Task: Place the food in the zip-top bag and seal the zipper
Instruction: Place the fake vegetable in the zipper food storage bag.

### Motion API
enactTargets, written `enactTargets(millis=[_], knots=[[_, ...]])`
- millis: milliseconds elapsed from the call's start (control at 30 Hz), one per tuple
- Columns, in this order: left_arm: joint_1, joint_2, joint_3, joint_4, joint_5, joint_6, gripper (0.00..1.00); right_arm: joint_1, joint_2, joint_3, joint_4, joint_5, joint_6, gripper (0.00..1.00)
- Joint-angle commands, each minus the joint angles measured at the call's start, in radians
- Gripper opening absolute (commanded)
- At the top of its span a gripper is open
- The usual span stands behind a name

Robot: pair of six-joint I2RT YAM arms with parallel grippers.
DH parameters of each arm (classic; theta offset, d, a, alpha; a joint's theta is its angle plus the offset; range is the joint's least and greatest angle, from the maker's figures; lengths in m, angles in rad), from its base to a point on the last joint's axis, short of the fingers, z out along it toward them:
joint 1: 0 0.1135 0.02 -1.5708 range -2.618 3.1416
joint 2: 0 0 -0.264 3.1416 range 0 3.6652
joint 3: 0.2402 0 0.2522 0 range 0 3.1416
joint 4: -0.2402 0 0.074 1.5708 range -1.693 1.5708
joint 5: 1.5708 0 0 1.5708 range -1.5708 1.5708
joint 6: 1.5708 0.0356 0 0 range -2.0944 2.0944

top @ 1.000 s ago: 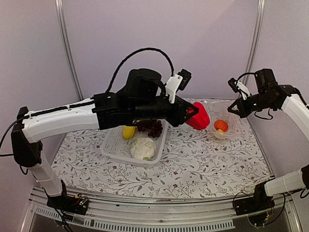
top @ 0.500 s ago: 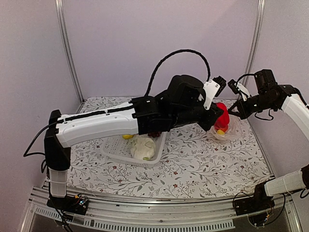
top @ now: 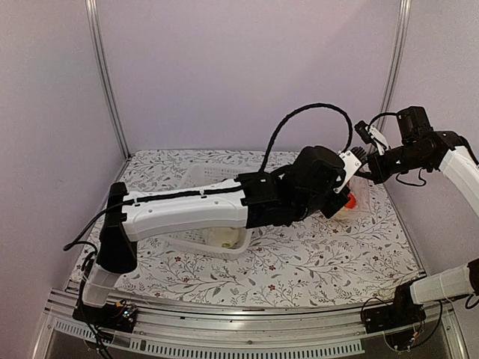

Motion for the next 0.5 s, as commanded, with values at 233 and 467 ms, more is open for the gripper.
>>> enactTargets(millis=[233,467], knots=[[-0.042,0.124,0.089,0.011,-0.193,0.193,0.32,0.007,-0.016,0.003,-0.007,-0.06,0.02,0.0],[-0.004,0.178,0.121,0.042,-0.189,0.214,0.38,0.006,-0.021,-0.003,-0.011,-0.065,0.02,0.0]])
